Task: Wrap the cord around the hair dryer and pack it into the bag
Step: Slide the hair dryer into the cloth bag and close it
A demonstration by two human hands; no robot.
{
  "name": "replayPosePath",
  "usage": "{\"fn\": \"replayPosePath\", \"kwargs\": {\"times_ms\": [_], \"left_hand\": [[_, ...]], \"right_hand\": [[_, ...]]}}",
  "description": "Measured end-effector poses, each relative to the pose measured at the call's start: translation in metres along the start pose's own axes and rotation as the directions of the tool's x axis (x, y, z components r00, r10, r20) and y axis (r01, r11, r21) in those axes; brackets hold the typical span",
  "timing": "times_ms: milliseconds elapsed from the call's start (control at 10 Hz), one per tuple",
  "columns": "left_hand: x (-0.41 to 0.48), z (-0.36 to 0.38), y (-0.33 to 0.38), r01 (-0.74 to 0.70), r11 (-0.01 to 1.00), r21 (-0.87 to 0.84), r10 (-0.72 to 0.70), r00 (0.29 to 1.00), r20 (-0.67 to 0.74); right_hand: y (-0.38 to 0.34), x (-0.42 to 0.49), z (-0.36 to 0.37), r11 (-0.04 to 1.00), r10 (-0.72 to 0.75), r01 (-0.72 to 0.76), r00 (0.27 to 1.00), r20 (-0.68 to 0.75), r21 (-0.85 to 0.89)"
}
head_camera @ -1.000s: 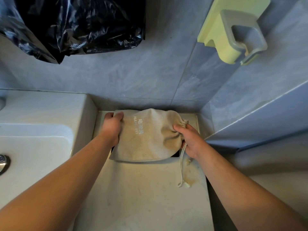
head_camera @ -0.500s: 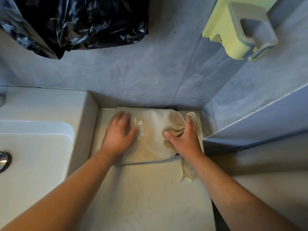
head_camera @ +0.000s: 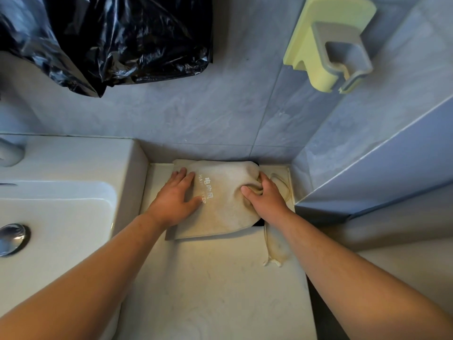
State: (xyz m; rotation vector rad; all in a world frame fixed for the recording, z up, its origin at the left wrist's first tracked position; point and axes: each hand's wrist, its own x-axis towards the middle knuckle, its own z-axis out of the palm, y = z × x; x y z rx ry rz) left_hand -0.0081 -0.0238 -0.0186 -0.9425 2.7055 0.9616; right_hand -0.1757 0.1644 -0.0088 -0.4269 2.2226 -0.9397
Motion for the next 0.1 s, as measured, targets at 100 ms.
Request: {"fn": "replayPosePath", "kwargs": {"times_ms": [100], "left_hand": [[-0.0085, -0.0110, 0.0066, -0.024, 1.000, -0.020, 0.023, 0.997, -0.075]], "right_hand": [[-0.0039, -0.0071, -0.0075, 0.999, -0.041, 0.040, 0.998, -0.043, -0.020]]}}
